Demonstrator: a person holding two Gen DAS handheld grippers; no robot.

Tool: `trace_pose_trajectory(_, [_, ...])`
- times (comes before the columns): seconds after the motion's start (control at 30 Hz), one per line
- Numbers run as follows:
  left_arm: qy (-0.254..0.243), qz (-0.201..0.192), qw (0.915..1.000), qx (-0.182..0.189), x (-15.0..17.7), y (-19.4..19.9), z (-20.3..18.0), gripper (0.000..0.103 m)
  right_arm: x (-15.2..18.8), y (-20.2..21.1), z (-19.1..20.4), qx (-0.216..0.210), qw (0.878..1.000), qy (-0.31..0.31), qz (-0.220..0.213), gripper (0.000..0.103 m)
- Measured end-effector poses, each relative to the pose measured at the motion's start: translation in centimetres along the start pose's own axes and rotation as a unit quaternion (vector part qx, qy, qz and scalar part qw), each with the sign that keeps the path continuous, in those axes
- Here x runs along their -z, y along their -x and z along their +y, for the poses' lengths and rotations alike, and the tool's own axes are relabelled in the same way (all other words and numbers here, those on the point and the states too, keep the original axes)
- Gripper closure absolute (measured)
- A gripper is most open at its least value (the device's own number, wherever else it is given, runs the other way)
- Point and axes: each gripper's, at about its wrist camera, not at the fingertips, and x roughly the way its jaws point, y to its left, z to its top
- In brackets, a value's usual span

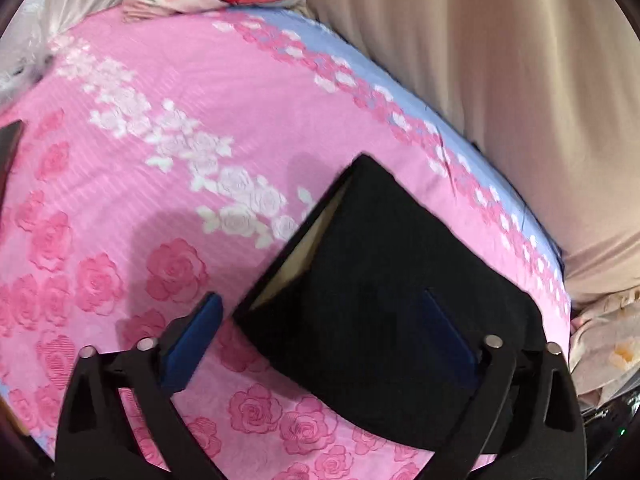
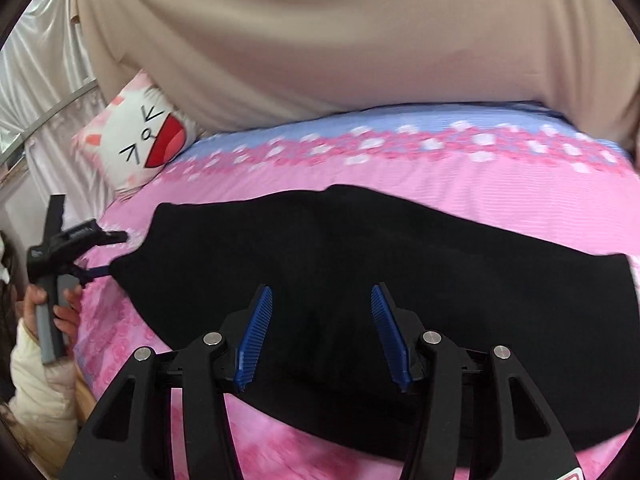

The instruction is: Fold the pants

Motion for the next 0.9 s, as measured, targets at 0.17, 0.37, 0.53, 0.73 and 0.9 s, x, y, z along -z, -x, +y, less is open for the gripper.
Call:
trace_pose_trajectory(0.17, [-0.009,-0.022,0.9988,-0.043,0.2,-0.3,1.0,0.079,-3.0,-2.7,1.2,0.001,1.0,0.018,0.013,0.052])
trace_pose_trajectory(0.37, [-0.012,-0.014,0.9981,-0.058,0.4,-0.4,2.4,0.094,-10.5,-10.9,-2.3,0.025,0.997,0.015,0.071,0.05])
trace_pose_trajectory(0.53, [-0.013,-0.02,0.9982,-0.056,0.6,0.7,2.1,0.035,-9.7,-17.7,-0.6,0.042,0.984,0.079,0.153,0.091])
trace_pose_trajectory(0.73, [-0.022,-0.033,0.996,-0.08,0.3,-0.3,1.0,0.013,-12.0,-18.7,-2.0,0.11,0.988,0.045,0.099,0.103])
trace_pose_trajectory(0.9, [0.01,-0.024,0.9967,-0.077,0.4,-0.1,2.1,0.012,-11.2,-11.8,-3.2,0.013,0.999,-0.04,0.02,0.089])
